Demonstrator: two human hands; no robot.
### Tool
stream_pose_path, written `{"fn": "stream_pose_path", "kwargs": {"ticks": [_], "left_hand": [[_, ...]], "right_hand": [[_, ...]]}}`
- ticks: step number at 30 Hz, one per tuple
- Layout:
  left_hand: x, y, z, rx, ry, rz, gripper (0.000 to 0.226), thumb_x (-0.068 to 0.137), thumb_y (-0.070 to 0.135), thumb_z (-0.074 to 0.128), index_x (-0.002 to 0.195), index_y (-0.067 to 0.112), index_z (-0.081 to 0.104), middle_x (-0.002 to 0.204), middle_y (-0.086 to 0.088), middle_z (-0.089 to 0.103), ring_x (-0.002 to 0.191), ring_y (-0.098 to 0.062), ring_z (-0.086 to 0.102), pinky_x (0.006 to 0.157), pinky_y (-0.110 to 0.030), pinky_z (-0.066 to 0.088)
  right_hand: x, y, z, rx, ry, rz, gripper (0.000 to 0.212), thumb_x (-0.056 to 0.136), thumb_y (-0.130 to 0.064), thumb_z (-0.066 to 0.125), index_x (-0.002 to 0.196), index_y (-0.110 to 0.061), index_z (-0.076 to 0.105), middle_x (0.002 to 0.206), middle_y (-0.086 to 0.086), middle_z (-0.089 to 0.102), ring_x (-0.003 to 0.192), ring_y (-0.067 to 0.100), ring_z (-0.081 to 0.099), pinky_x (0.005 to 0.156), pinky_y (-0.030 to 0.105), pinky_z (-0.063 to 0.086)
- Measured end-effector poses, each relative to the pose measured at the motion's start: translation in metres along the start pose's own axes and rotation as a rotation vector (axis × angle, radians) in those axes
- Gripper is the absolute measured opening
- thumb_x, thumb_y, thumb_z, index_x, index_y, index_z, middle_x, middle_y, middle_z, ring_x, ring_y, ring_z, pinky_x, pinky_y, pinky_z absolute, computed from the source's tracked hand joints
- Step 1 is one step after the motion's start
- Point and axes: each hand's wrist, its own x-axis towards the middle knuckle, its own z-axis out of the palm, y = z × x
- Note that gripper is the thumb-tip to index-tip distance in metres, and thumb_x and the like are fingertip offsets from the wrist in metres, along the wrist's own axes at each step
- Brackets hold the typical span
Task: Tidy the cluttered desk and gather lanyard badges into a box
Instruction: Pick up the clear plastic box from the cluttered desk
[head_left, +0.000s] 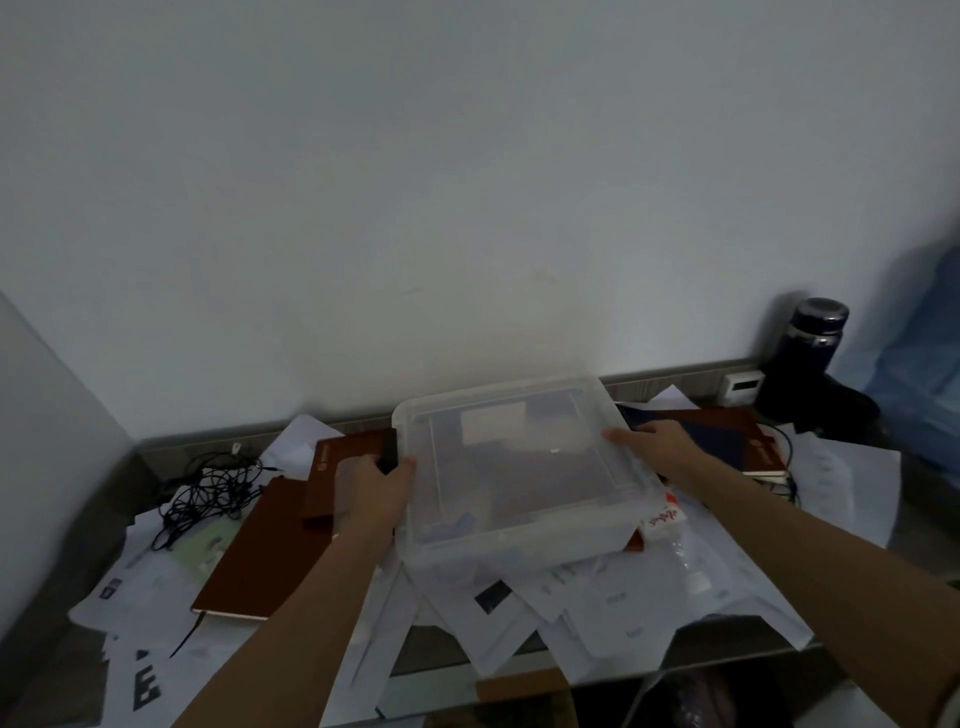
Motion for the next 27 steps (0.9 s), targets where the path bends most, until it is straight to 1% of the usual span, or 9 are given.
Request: {"fn": "stream_pose_path", "kwargs": {"ticks": [2, 4, 7, 9, 13, 18, 22, 25, 27], "left_hand": [[0.003, 0.004, 0.004, 0.035, -0.02, -0.03, 0.037, 0.093, 0.026, 0.06, 0.119, 0.001, 0.052, 0.084, 0.0, 0.055, 0.071, -0.01, 0.053, 0.05, -0.023, 0.039], [0.007, 0.005, 0.005, 0.079, -0.037, -0.042, 0.037, 0.095, 0.026, 0.057, 0.122, 0.001, 0.05, 0.083, 0.001, 0.051, 0.07, -0.01, 0.051, 0.049, -0.021, 0.035], [0.011, 0.009, 0.006, 0.099, -0.061, -0.063, 0.038, 0.097, 0.027, 0.053, 0.125, 0.003, 0.046, 0.084, 0.001, 0.049, 0.07, -0.011, 0.048, 0.05, -0.022, 0.034], [0.014, 0.012, 0.007, 0.107, -0.064, -0.073, 0.038, 0.097, 0.026, 0.051, 0.127, 0.004, 0.044, 0.084, 0.0, 0.048, 0.071, -0.011, 0.047, 0.05, -0.024, 0.034], [0.018, 0.015, 0.007, 0.149, -0.052, -0.075, 0.036, 0.097, 0.026, 0.05, 0.126, 0.005, 0.044, 0.084, -0.001, 0.047, 0.071, -0.012, 0.047, 0.051, -0.026, 0.034], [0.017, 0.014, 0.008, 0.178, -0.029, -0.058, 0.034, 0.097, 0.029, 0.05, 0.121, 0.007, 0.046, 0.083, 0.0, 0.048, 0.069, -0.011, 0.047, 0.05, -0.025, 0.033], [0.018, 0.014, 0.009, 0.195, -0.026, -0.043, 0.035, 0.097, 0.032, 0.049, 0.123, 0.008, 0.047, 0.084, 0.003, 0.048, 0.069, -0.007, 0.045, 0.049, -0.021, 0.031], [0.015, 0.019, 0.007, 0.23, -0.041, 0.004, 0.045, 0.098, 0.033, 0.049, 0.134, 0.007, 0.041, 0.107, -0.006, 0.056, 0.081, -0.015, 0.052, 0.056, -0.023, 0.04], [0.013, 0.018, 0.006, 0.29, -0.036, 0.109, 0.056, 0.098, 0.031, 0.049, 0.144, 0.006, 0.031, 0.135, -0.015, 0.049, 0.112, -0.029, 0.052, 0.084, -0.037, 0.049]], "right_hand": [[-0.001, 0.001, 0.001, 0.055, -0.008, 0.017, 0.043, 0.078, -0.043, 0.076, 0.089, -0.002, 0.07, 0.093, 0.012, 0.073, 0.08, 0.026, 0.07, 0.076, 0.037, 0.058], [-0.001, -0.001, 0.001, 0.021, 0.016, 0.003, 0.045, 0.078, -0.044, 0.076, 0.092, -0.002, 0.067, 0.094, 0.01, 0.072, 0.081, 0.026, 0.069, 0.076, 0.039, 0.058], [0.0, -0.007, 0.005, -0.011, 0.088, -0.047, 0.052, 0.079, -0.042, 0.075, 0.114, -0.011, 0.052, 0.104, 0.003, 0.062, 0.087, 0.021, 0.063, 0.069, 0.034, 0.054], [0.001, -0.011, 0.014, -0.012, 0.093, -0.077, 0.051, 0.086, -0.037, 0.07, 0.124, -0.012, 0.049, 0.108, 0.006, 0.06, 0.091, 0.022, 0.061, 0.073, 0.034, 0.052], [0.006, -0.017, 0.022, -0.097, 0.091, -0.099, 0.04, 0.092, -0.037, 0.062, 0.119, -0.009, 0.051, 0.104, 0.008, 0.062, 0.088, 0.022, 0.061, 0.073, 0.035, 0.053], [0.016, -0.017, 0.02, -0.147, 0.112, -0.117, 0.043, 0.092, -0.041, 0.061, 0.119, -0.009, 0.05, 0.098, 0.003, 0.058, 0.088, 0.021, 0.06, 0.071, 0.033, 0.051], [0.022, -0.014, 0.02, -0.133, 0.124, -0.15, 0.053, 0.091, -0.042, 0.061, 0.131, -0.011, 0.047, 0.111, 0.006, 0.06, 0.095, 0.021, 0.058, 0.075, 0.034, 0.051], [0.023, -0.015, 0.018, -0.14, 0.193, -0.197, 0.059, 0.09, -0.044, 0.061, 0.137, -0.013, 0.043, 0.124, 0.009, 0.059, 0.099, 0.021, 0.056, 0.081, 0.037, 0.052], [0.021, -0.015, 0.018, -0.174, 0.226, -0.217, 0.06, 0.09, -0.048, 0.06, 0.137, -0.015, 0.043, 0.123, 0.008, 0.059, 0.101, 0.022, 0.059, 0.083, 0.041, 0.054]]}}
